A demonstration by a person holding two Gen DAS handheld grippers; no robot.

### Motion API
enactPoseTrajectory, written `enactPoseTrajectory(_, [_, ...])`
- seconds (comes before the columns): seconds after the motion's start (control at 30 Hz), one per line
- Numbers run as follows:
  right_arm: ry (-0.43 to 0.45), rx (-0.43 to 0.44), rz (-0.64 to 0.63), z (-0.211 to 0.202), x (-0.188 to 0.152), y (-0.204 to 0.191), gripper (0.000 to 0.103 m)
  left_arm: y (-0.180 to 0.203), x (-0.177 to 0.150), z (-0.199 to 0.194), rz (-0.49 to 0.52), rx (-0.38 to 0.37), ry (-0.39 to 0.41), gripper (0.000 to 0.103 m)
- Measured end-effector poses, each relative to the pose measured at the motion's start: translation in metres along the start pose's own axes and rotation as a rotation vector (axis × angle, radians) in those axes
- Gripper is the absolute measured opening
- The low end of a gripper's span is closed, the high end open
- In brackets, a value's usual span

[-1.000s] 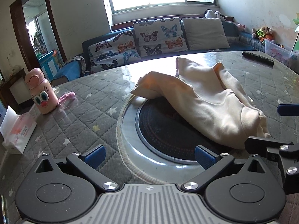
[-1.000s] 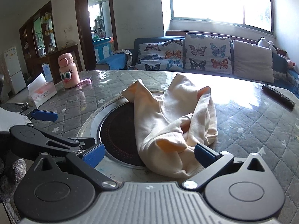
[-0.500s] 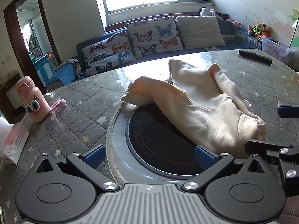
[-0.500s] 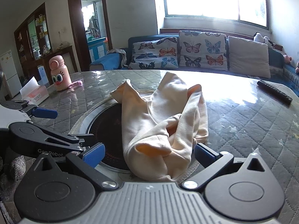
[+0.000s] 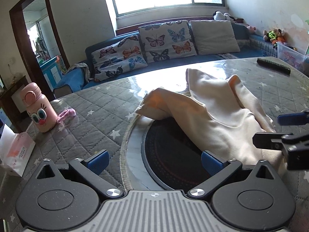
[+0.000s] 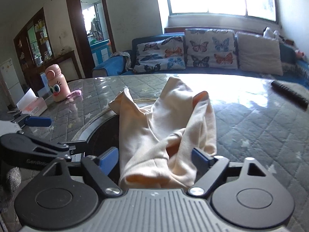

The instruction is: Fold clothes

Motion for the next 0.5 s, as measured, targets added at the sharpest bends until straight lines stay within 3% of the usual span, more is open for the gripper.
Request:
enactPoseTrajectory(0.07, [-0.022, 0.016, 0.015, 0.009, 0.002, 0.002, 0.067, -0.003, 0.001, 0.002, -0.004, 0.005, -0.001, 0.103])
enactPoseTrajectory(0.3, [-0.086, 0.026, 0.067, 0.045, 0.008, 0.009, 0.049, -0.017, 0.005, 0.005, -0.031, 0.024, 0.008, 0.103])
enactPoseTrajectory(0.37, [-0.095, 0.017, 0.09, 0.051, 0.007, 0.012, 0.024, -0.022, 0.007, 0.002, -0.036, 0.031, 0.015, 0.103])
enactPoseTrajectory(0.5, [-0.069, 0.043, 0.077, 0.044, 0.006, 0.004, 0.009, -0.032, 0.011, -0.004, -0.04, 0.04, 0.033, 0.102])
Point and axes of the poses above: each gripper's, at about its wrist camera, not at the fingertips, and z roughly the way its jaws point, y to its right, x to its top, the point moved 7 cm from there along z, roughly the way its jaws point, and after that the axes turned 9 degrees about z, right-handed, at the moved point
